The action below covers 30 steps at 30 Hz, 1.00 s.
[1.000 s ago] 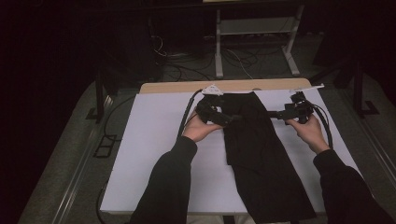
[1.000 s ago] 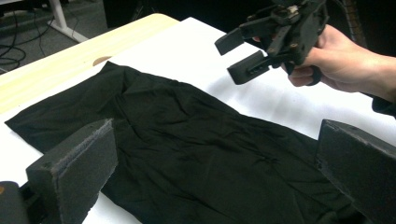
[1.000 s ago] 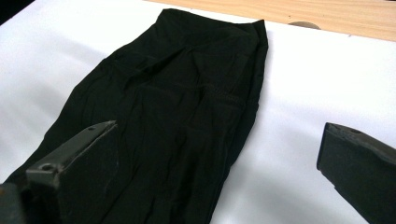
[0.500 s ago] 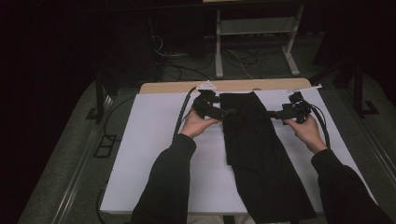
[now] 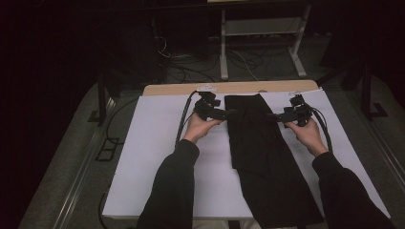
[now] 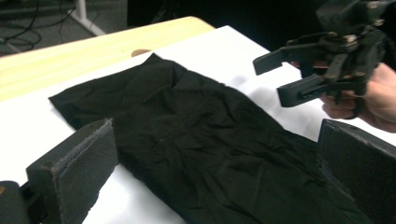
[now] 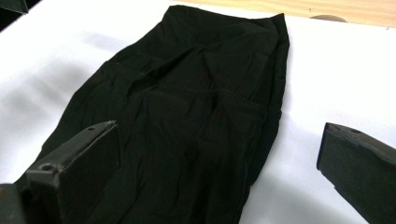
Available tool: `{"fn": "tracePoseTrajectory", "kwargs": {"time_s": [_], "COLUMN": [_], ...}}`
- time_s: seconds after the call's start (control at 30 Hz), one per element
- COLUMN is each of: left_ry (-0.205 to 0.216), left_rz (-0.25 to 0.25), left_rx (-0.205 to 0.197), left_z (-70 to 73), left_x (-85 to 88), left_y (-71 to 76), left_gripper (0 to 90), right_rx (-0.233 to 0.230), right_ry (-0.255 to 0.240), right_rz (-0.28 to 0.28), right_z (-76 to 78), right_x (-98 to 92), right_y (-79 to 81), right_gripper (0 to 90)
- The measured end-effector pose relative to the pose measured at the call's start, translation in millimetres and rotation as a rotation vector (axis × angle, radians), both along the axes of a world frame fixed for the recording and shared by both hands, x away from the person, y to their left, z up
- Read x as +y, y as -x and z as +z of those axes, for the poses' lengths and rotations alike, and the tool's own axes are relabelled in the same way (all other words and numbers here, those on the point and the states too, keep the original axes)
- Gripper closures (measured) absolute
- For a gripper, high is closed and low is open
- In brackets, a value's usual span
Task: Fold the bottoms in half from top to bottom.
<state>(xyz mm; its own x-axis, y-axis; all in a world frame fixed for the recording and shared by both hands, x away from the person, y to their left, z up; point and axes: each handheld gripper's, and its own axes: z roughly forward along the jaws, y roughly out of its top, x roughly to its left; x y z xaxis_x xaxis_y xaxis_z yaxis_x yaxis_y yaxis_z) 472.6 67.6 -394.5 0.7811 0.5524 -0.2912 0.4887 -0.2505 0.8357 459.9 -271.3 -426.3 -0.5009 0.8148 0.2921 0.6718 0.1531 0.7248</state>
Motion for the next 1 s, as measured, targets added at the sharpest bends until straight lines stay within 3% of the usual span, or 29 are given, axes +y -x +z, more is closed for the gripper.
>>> {"fn": "tracePoseTrajectory", "kwargs": {"time_s": [0.63, 0.9, 1.0], "left_ry": [-0.015, 0.027, -0.003], "left_rz": [0.106, 0.109, 0.090], "left_rx": [0.134, 0.200, 0.217], "left_z": [-31.2, -41.3, -46.3], "left_x": [2.0, -0.8, -5.8], "left_y": [-18.4, -20.6, -19.3], "left_gripper": [0.0, 0.0, 0.0], "right_rx": [0.036, 0.101, 0.112], "right_ry": [0.036, 0.036, 0.032], "right_rz": [-0.016, -0.016, -0.019], "right_z": [7.1, 5.2, 5.2], "right_x": [1.1, -0.4, -1.7], "right_y": [-16.3, -26.6, -30.0], "right_gripper": [0.0, 0.0, 2.6]}}
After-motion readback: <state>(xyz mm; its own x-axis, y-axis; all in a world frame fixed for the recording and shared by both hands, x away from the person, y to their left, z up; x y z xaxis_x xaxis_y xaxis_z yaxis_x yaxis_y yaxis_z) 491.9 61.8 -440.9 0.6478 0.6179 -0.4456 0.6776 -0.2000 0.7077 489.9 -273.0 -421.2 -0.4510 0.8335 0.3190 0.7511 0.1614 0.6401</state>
